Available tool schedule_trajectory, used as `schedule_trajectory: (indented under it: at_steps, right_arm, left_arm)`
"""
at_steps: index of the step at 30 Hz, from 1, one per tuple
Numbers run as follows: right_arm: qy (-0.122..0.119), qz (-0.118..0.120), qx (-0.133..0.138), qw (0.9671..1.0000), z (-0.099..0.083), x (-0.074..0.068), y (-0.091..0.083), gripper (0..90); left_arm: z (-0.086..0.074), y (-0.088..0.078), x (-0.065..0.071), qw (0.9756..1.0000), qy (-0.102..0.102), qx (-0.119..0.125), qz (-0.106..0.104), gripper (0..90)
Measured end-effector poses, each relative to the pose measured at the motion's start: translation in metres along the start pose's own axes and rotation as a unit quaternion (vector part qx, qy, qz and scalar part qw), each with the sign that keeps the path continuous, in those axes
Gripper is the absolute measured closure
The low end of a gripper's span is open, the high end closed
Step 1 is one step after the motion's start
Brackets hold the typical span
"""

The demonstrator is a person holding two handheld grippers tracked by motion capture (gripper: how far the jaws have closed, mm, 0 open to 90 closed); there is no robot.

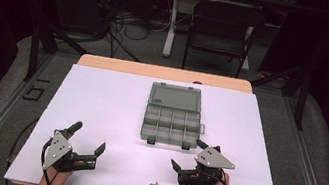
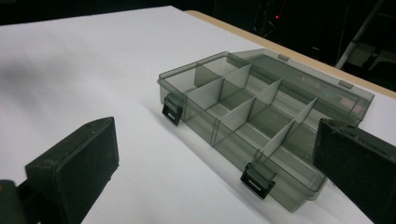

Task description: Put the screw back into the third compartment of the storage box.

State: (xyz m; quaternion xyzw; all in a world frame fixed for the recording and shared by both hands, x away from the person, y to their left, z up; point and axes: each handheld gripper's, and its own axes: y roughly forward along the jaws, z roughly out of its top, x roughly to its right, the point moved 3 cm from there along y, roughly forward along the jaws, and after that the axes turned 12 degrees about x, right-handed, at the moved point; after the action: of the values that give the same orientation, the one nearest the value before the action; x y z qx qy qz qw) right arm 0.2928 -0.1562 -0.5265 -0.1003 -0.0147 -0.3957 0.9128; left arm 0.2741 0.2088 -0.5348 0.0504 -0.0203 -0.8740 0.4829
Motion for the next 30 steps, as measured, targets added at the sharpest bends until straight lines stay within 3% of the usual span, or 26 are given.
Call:
schedule_trajectory:
  at_steps: [9,12,18,22,25,30]
  right_arm:
    - [-0.007,0.05,-0.052,0.9974,0.004,-0.007,0.013,0.2]
    - [-0.004,0.071,-0.074,0.9948,0.006,-0.008,0.018,0.2]
    - [-0.011,0.09,-0.111,0.9896,0.008,-0.013,0.021,1.0]
    - [-0.019,0.107,-0.141,0.984,0.007,-0.017,0.023,1.0]
    - [-0.018,0.121,-0.169,0.978,0.006,-0.021,0.025,0.0]
    - [-0.015,0.143,-0.22,0.9649,0.003,-0.029,0.028,0.0]
  left_arm:
    - [0.0,0.0,0.0,1.0,0.0,-0.001,-0.001,0.0]
    - [0.0,0.0,0.0,1.0,0.001,-0.001,-0.001,0.0]
    - [0.0,0.0,0.0,1.0,0.001,-0.002,-0.002,0.0]
    - [0.0,0.0,0.0,1.0,0.0,-0.001,-0.001,0.0]
    - [0.0,0.0,0.0,1.0,0.0,-0.001,-0.002,0.0]
    - [0.0,0.0,0.0,1.0,0.0,-0.001,-0.002,0.0]
